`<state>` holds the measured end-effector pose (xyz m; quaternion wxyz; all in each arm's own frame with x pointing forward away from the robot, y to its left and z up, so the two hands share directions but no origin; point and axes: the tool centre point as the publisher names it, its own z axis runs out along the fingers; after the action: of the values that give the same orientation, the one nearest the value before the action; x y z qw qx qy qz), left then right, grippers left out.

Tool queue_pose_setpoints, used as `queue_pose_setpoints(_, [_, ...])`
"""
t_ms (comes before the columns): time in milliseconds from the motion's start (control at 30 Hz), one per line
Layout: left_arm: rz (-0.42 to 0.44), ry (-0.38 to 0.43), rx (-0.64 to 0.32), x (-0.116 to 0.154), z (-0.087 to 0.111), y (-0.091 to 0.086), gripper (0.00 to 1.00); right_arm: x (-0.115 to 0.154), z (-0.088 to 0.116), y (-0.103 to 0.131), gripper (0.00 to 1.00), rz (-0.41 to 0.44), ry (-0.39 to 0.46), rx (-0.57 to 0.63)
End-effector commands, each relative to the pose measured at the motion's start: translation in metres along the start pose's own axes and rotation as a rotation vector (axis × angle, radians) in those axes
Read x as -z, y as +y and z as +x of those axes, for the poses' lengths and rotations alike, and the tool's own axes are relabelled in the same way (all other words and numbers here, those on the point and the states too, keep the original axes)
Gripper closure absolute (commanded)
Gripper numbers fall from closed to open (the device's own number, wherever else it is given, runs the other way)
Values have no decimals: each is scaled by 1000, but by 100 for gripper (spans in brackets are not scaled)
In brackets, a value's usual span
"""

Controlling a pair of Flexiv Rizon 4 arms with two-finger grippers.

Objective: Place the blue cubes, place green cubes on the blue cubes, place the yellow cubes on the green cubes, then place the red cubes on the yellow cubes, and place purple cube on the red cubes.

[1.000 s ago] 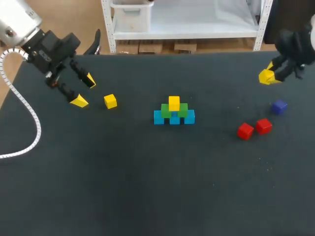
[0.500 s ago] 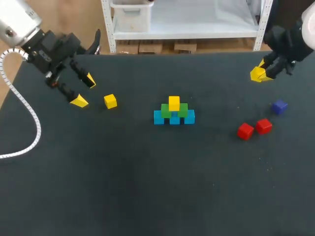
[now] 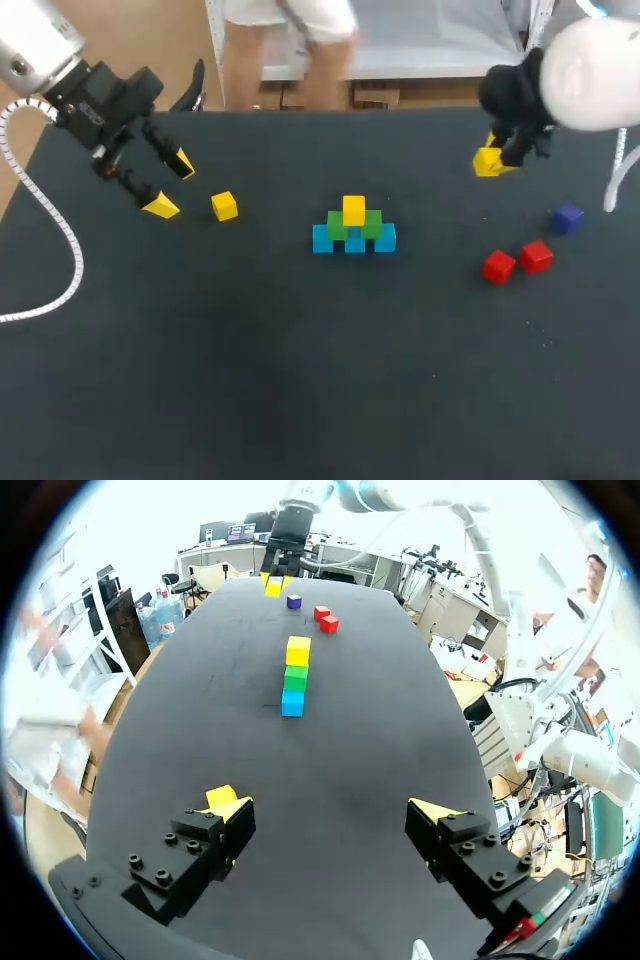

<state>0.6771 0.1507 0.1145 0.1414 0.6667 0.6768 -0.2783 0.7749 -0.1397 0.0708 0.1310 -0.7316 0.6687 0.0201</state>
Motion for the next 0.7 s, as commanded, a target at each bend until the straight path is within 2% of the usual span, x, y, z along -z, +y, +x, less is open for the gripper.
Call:
queue_pose_setpoints(33, [1, 0, -2, 0, 0, 1, 0, 3, -19, 11, 100, 20, 162, -20])
queue_pose_setpoints(367, [1, 0, -2, 0, 0, 1, 0, 4, -37, 19, 100, 6, 174, -77])
queue_pose_setpoints(700, [1, 0, -2, 0, 0, 1, 0, 8, -58, 27, 100, 2, 122, -126])
